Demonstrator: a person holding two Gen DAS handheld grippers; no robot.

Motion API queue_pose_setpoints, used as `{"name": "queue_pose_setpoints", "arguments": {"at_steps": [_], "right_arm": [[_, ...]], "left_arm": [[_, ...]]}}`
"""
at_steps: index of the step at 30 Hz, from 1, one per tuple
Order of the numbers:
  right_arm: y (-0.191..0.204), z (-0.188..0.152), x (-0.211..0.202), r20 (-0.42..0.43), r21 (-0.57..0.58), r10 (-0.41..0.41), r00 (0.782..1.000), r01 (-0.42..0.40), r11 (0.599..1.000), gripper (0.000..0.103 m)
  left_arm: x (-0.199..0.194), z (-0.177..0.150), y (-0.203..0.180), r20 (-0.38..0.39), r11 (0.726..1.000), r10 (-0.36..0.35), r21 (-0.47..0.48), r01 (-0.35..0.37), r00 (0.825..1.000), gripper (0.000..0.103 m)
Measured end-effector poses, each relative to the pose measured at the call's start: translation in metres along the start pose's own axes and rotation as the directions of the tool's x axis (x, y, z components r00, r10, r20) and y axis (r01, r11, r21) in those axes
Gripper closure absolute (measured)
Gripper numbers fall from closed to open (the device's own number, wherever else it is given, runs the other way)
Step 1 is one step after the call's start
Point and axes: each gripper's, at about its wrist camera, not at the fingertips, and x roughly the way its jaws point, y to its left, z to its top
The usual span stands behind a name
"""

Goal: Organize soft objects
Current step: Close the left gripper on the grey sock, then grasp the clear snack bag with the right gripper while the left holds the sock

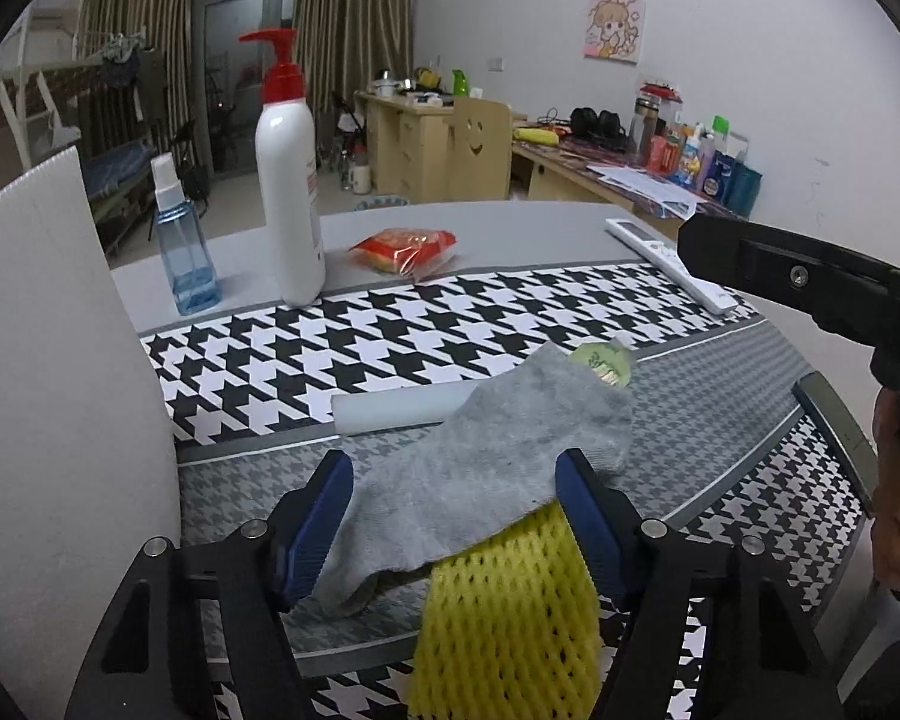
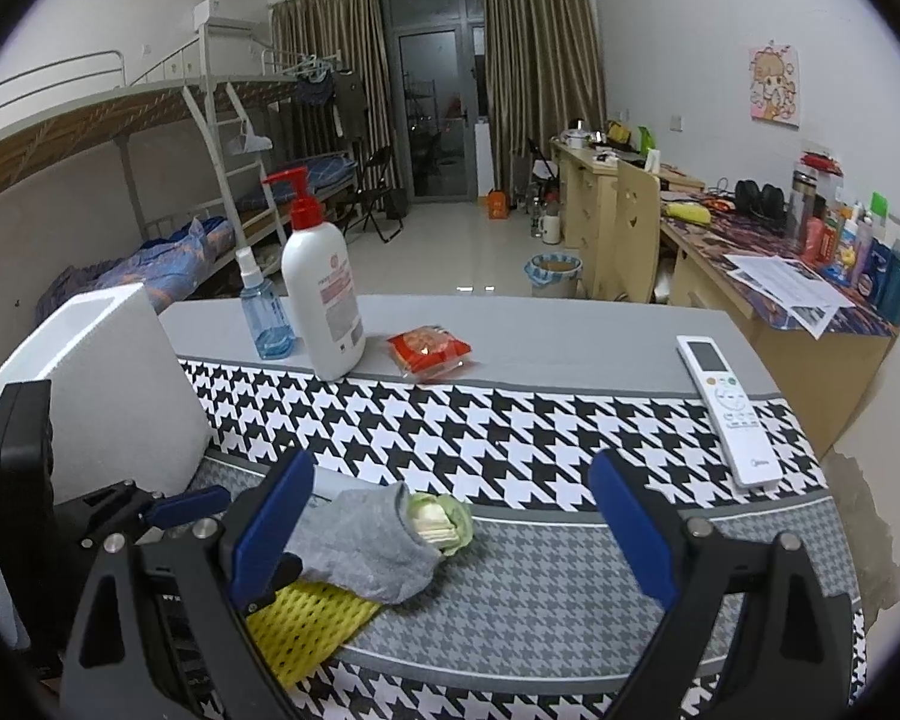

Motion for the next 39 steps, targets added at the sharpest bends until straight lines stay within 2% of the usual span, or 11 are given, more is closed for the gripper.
{"name": "queue_pose_setpoints", "arguments": {"at_steps": [2, 8, 11, 15, 24, 28, 31, 33, 35, 39], "right_arm": [[-0.002, 0.001, 0.005, -0.013, 0.002, 0.003, 1.0, -0.003, 1.0, 0.008], [-0.009, 0.001, 0.022, -0.055, 0.024, 0.018, 0.998, -0.017, 1.0, 0.008], [-0.009, -0.001, 0.027, -0.065, 0.025, 0.027, 0.998, -0.025, 0.999, 0.008], [-0.011, -0.006, 0.035, -0.081, 0.026, 0.034, 0.996, -0.032, 0.999, 0.008], [-0.02, -0.014, 0.057, -0.148, 0.07, 0.058, 0.987, -0.048, 0.996, 0.008], [-0.023, -0.018, 0.065, -0.18, 0.091, 0.054, 0.982, -0.038, 0.995, 0.008], [-0.033, -0.021, 0.074, -0.208, 0.14, 0.069, 0.976, -0.04, 0.989, 0.019], [-0.04, -0.025, 0.08, -0.241, 0.165, 0.069, 0.968, -0.029, 0.986, 0.032], [-0.042, -0.028, 0.083, -0.262, 0.179, 0.073, 0.962, -0.026, 0.983, 0.035], [-0.036, -0.028, 0.08, -0.26, 0.161, 0.094, 0.961, -0.053, 0.986, 0.036]], "left_arm": [[0.003, -0.001, 0.001, -0.01, 1.0, 0.001, 0.0, -0.001, 1.0, 0.033], [0.016, -0.003, 0.005, -0.064, 0.999, -0.032, -0.012, 0.031, 0.997, 0.05], [0.019, -0.005, 0.003, -0.078, 0.999, -0.045, -0.004, 0.045, 0.996, 0.052], [0.025, -0.008, 0.003, -0.106, 0.998, -0.058, -0.006, 0.058, 0.993, 0.064], [0.026, -0.011, 0.0, -0.11, 0.993, -0.12, -0.009, 0.119, 0.987, 0.078], [0.023, -0.012, 0.003, -0.089, 0.991, -0.13, -0.028, 0.128, 0.988, 0.085], [0.017, -0.012, 0.008, -0.067, 0.992, -0.123, -0.04, 0.121, 0.99, 0.089], [0.012, -0.011, 0.012, -0.045, 0.992, -0.113, -0.053, 0.11, 0.993, 0.091], [0.008, -0.01, 0.017, -0.027, 0.993, -0.106, -0.064, 0.104, 0.994, 0.092], [0.007, -0.011, 0.02, -0.021, 0.992, -0.106, -0.076, 0.104, 0.994, 0.092]]}}
